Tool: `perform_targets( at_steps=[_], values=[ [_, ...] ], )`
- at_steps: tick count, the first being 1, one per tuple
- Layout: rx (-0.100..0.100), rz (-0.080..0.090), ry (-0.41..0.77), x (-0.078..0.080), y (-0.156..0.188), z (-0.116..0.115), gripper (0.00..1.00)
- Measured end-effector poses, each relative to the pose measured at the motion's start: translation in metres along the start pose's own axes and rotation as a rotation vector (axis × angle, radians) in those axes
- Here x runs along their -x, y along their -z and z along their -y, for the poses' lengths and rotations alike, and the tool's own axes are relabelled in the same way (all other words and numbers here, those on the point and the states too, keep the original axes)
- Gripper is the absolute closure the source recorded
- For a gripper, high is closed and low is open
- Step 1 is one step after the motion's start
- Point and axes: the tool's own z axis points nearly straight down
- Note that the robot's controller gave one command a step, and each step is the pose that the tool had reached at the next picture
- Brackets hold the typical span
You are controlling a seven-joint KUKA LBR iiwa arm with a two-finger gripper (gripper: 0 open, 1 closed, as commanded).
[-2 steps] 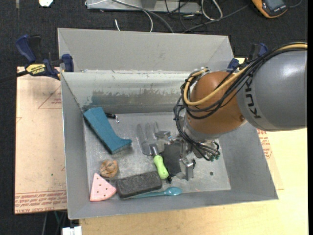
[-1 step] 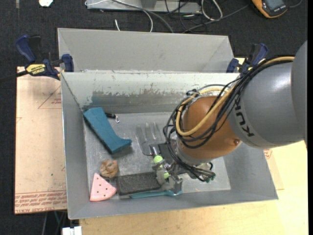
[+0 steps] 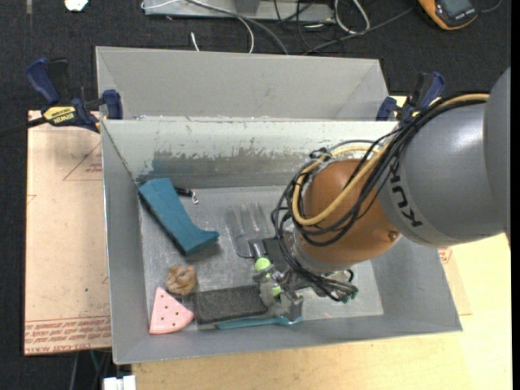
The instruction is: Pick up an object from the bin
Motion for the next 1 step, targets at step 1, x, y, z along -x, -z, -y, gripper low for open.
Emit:
perform_targets(
  at_steps=[1],
  values=[
    [0.003,-0.006,-0.199,0.0107,0.0478,-0.0124,1.00]
  ],
)
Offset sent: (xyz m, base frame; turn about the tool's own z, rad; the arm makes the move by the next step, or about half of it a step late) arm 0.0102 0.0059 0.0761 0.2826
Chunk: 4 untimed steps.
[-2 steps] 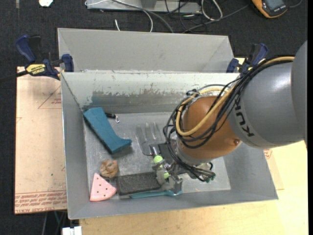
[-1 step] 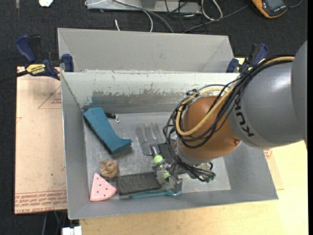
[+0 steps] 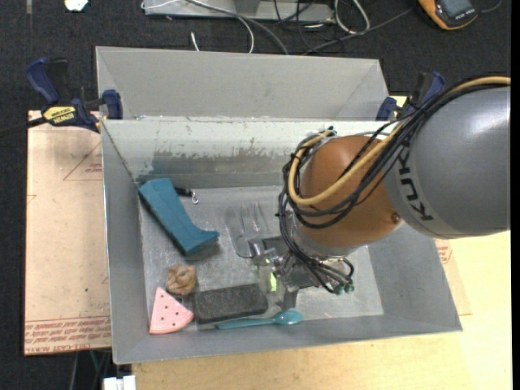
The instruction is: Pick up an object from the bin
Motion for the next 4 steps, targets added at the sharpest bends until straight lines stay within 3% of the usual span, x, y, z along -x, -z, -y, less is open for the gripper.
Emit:
perform_targets(
  at_steps=[1,2,3,4],
  values=[
    [-0.001,0.011,-0.085,0.006,0.029,0.012,1.00],
    [0.000,0.011,0.050,0.013,0.012,-0.033,1.00],
    [0.000,0.011,-0.095,0.014,-0.004,-0.030,1.00],
    [0.002,0.010,-0.097,0.014,-0.018,-0.008,0.00]
  ],
)
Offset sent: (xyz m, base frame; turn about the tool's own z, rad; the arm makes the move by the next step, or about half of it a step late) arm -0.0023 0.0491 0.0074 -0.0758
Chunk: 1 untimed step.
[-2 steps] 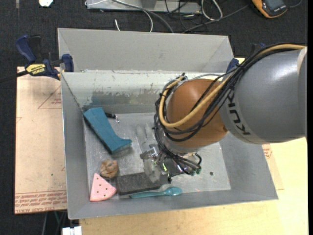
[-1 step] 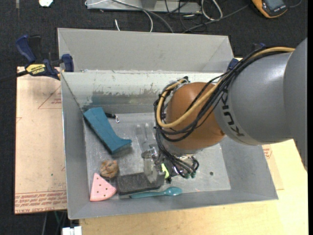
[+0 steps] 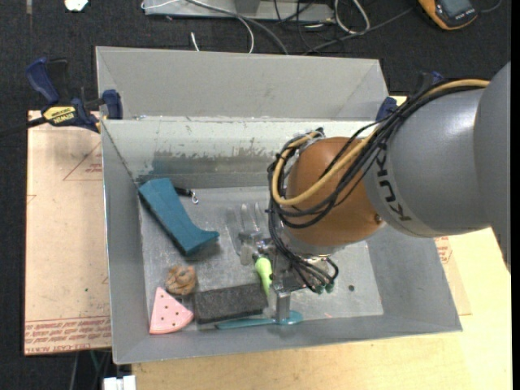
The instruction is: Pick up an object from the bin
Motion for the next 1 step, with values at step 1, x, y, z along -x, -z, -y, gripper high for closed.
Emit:
perform_targets(
  at_steps=[1],
  values=[
    [0.000,0.000,0.000,0.0000,0.0000,-0.0001,0.00]
  ],
)
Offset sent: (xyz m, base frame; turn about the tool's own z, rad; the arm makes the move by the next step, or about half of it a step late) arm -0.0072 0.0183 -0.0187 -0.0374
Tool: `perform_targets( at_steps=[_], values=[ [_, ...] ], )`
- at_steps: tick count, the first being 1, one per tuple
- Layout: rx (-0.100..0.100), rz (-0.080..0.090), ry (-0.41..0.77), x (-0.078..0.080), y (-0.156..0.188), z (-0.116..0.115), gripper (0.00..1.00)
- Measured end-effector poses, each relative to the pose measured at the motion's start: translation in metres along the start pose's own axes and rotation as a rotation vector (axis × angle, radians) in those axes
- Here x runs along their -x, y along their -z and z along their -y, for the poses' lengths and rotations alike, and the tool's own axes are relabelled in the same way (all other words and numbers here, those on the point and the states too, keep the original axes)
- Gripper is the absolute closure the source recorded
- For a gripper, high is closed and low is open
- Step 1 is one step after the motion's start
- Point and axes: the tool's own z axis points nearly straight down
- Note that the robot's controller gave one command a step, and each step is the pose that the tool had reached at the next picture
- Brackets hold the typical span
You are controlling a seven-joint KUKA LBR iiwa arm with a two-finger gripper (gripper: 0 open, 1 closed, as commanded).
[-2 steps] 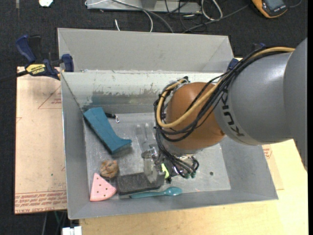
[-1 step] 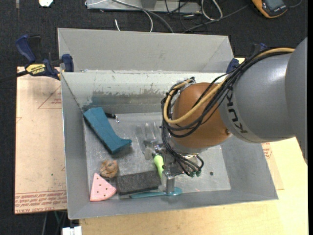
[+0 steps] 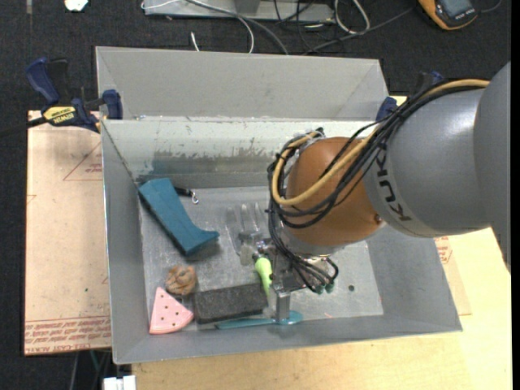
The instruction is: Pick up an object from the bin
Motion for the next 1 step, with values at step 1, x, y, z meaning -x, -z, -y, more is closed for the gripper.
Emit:
perform_targets(
  at_steps=[1],
  values=[
    [0.000,0.000,0.029,-0.0019,-0.0145,-0.0147,0.00]
  ],
)
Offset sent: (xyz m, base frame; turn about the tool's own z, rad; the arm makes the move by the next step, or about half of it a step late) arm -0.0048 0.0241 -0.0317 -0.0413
